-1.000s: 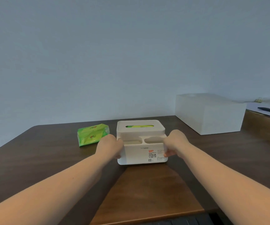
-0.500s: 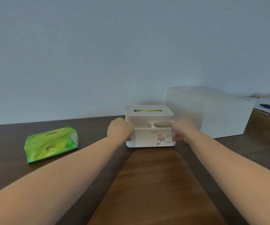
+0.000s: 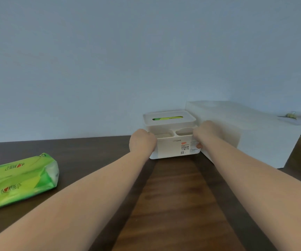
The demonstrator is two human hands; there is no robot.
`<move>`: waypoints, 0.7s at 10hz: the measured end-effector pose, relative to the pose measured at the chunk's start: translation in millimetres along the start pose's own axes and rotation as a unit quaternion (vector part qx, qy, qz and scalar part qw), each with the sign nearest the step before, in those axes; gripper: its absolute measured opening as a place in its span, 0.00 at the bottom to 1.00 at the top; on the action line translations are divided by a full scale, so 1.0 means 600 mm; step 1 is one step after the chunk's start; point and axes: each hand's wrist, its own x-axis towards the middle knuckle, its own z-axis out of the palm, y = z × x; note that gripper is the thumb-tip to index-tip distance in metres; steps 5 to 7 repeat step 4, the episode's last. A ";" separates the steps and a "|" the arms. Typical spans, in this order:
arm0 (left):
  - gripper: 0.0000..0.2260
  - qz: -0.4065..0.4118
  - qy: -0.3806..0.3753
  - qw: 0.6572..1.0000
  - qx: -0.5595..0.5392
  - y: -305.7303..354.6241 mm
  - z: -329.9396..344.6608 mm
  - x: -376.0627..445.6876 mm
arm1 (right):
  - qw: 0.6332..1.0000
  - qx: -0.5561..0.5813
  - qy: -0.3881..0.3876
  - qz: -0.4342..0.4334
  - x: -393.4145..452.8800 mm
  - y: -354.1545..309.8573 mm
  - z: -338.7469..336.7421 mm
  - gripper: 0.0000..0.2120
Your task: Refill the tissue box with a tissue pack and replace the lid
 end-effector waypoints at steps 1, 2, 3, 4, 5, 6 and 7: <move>0.16 0.002 0.012 1.000 0.004 0.016 0.019 0.015 | 0.999 -0.013 0.025 -0.029 0.028 0.006 0.007 0.07; 0.16 0.016 0.023 1.000 0.012 0.019 0.025 0.019 | 0.998 -0.044 0.028 -0.033 0.035 0.012 0.014 0.08; 0.19 0.041 0.025 0.999 0.024 0.000 0.033 0.023 | 0.995 -0.085 0.025 -0.043 0.037 0.020 0.016 0.07; 0.25 0.041 0.025 0.999 0.019 -0.012 0.028 0.012 | 0.993 -0.100 0.039 -0.047 0.024 0.020 0.014 0.12; 0.25 0.041 0.025 0.999 0.019 -0.012 0.028 0.012 | 0.993 -0.100 0.039 -0.047 0.024 0.020 0.014 0.12; 0.25 0.041 0.025 0.999 0.019 -0.012 0.028 0.012 | 0.993 -0.100 0.039 -0.047 0.024 0.020 0.014 0.12; 0.25 0.041 0.025 0.999 0.019 -0.012 0.028 0.012 | 0.993 -0.100 0.039 -0.047 0.024 0.020 0.014 0.12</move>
